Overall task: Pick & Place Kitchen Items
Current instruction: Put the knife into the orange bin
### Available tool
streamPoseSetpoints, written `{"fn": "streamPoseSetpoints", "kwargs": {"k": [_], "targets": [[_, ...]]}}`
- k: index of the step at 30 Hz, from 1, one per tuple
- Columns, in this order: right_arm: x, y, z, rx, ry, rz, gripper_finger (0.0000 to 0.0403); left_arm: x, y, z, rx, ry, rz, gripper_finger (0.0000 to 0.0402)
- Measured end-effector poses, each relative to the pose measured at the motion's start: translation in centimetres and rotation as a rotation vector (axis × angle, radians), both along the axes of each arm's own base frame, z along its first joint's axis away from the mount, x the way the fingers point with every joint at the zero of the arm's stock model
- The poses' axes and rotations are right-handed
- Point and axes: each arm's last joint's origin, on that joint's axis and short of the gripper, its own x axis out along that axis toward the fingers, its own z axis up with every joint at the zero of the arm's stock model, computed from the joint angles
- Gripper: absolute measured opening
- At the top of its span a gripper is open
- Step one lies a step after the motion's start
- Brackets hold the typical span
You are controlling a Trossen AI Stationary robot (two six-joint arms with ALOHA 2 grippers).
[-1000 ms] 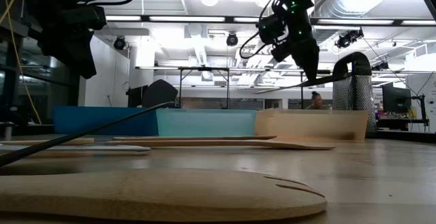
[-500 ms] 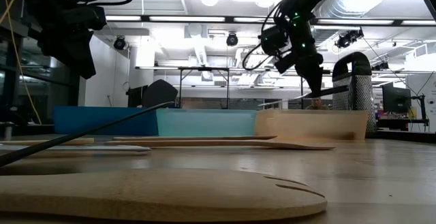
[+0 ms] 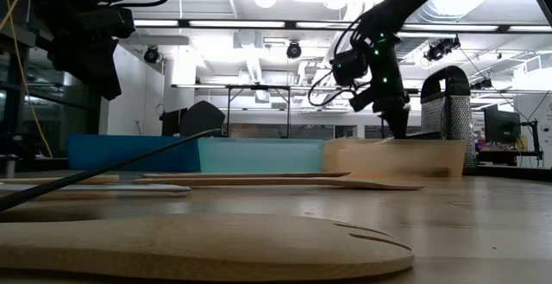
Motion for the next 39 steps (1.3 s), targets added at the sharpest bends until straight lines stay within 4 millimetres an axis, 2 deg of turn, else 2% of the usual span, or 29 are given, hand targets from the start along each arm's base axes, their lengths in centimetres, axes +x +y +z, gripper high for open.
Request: {"fn": "streamPoseSetpoints", "kwargs": {"k": [6,20,32,35,39], "targets": [[-0.2,0.2,-1.4,-0.015,-0.008,-0.006,0.0070,0.0,0.0,0.0,0.000,0.000,0.000,0.0145],[-0.5,0.3,-3.3,-0.051,-0.032,-0.002,0.0077,0.0,0.0,0.0,-0.008,0.004,-0.005,0.0145],[-0.5,0.3,-3.5,-0.052,-0.036,0.000,0.0090,0.0,-0.1,0.0,-0.023,0.004,-0.014,0.0145],[-0.5,0.5,-3.5,-0.043,-0.041,-0.007,0.0107,0.0,-0.1,0.0,-0.025,0.004,-0.016,0.0145],[-0.5,0.5,-3.5,-0.042,-0.048,-0.038,0.0152,0.0,-0.1,0.0,-0.040,0.005,-0.025,0.0145]]}}
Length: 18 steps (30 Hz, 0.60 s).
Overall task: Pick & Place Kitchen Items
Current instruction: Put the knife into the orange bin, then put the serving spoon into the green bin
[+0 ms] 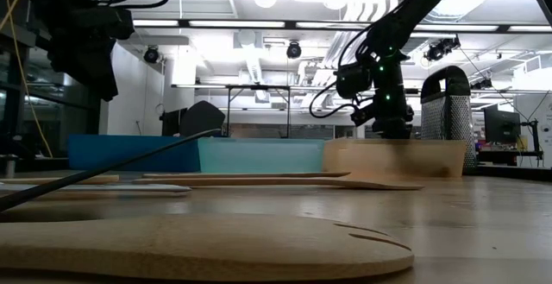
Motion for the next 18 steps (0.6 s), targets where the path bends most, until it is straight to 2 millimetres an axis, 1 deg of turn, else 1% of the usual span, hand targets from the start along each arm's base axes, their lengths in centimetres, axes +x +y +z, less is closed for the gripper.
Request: {"fn": "streamPoseSetpoints", "kwargs": {"k": [4,8,13,18], "targets": [[-0.1,0.1,0.1,0.002,0.004,-0.041,0.0198,0.0,0.0,0.0,-0.005,0.000,-0.003,0.0145],[-0.3,0.3,1.2,-0.027,-0.036,-0.096,0.0222,0.0,0.0,0.0,-0.005,0.000,-0.003,0.0145],[-0.8,0.9,3.8,-0.046,-0.154,-0.167,0.0220,0.0,-0.1,0.0,-0.008,0.009,-0.041,0.0145],[-1.0,2.1,6.4,0.015,-0.316,-0.180,0.0210,0.3,-0.1,0.1,0.031,0.004,-0.109,0.0145]]}}
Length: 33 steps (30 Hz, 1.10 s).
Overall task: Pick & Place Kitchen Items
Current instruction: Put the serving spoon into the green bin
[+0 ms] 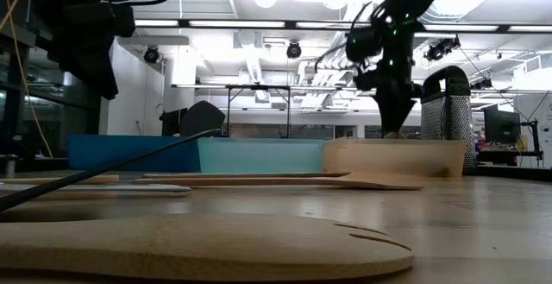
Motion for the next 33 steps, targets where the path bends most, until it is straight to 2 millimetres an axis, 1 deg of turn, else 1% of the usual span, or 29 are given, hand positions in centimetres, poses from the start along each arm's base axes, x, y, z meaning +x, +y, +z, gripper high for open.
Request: {"fn": "streamPoseSetpoints", "kwargs": {"k": [3,6,11,13,16,20,24,27,33], "targets": [[0.1,1.1,1.2,-0.006,-0.050,-0.001,0.0205,0.6,0.0,0.3,0.035,-0.045,-0.050,0.0145],[0.0,2.2,2.3,-0.020,-0.079,0.000,0.0203,1.9,0.0,0.4,0.066,-0.081,-0.099,0.0145],[0.0,3.7,3.9,-0.047,-0.136,0.007,0.0203,4.0,-0.2,-0.6,0.074,-0.058,-0.151,0.0145],[-0.1,4.3,4.4,-0.058,-0.156,0.008,0.0203,4.6,-0.2,-1.2,0.053,-0.026,-0.171,0.0145],[-0.2,4.9,5.0,-0.063,-0.180,0.003,0.0203,5.1,-0.5,-2.2,-0.051,0.028,-0.188,0.0145],[-0.2,5.7,5.4,-0.062,-0.194,0.007,0.0203,4.9,-1.1,-3.2,-0.277,0.126,-0.194,0.0145],[0.1,6.4,5.5,-0.059,-0.195,0.035,0.0203,3.9,-1.8,-3.9,-0.482,0.262,-0.185,0.0145],[0.3,6.7,5.5,-0.058,-0.195,0.050,0.0203,3.3,-2.7,-4.0,-0.517,0.331,-0.156,0.0145],[0.5,7.2,5.5,-0.057,-0.195,0.072,0.0203,2.9,-5.4,-4.0,-0.503,0.347,-0.142,0.0145]]}}
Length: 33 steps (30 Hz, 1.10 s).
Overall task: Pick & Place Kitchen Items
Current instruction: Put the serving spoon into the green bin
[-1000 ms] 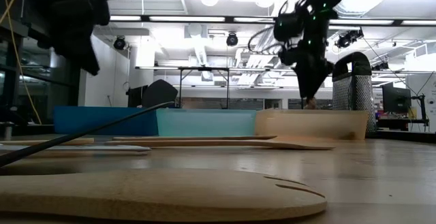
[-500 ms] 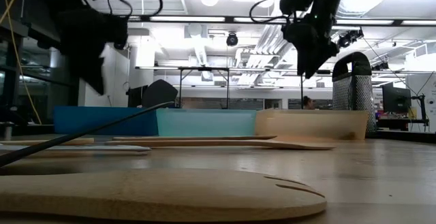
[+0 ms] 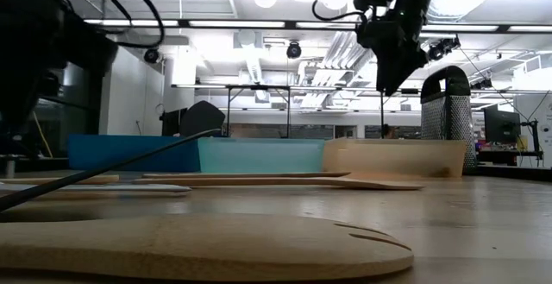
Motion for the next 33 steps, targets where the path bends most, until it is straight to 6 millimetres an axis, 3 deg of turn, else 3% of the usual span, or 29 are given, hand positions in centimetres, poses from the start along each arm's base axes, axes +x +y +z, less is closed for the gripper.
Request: {"fn": "streamPoseSetpoints", "kwargs": {"k": [9,16,24,33], "targets": [[0.3,0.7,0.0,-0.009,0.011,0.061,0.0203,-1.2,-3.8,-0.1,0.135,-0.070,-0.048,0.0145],[0.4,2.2,0.4,-0.007,0.006,0.222,0.0203,-1.5,-5.8,-1.5,0.198,-0.016,-0.149,0.0145],[-1.1,6.6,3.6,-0.094,-0.384,0.389,0.0202,-0.7,-7.5,-3.2,0.172,0.017,-0.181,0.0145],[-4.1,10.5,1.3,-0.060,-0.695,0.389,0.0203,-0.1,-7.9,-3.3,0.128,-0.018,-0.169,0.0145]]}}
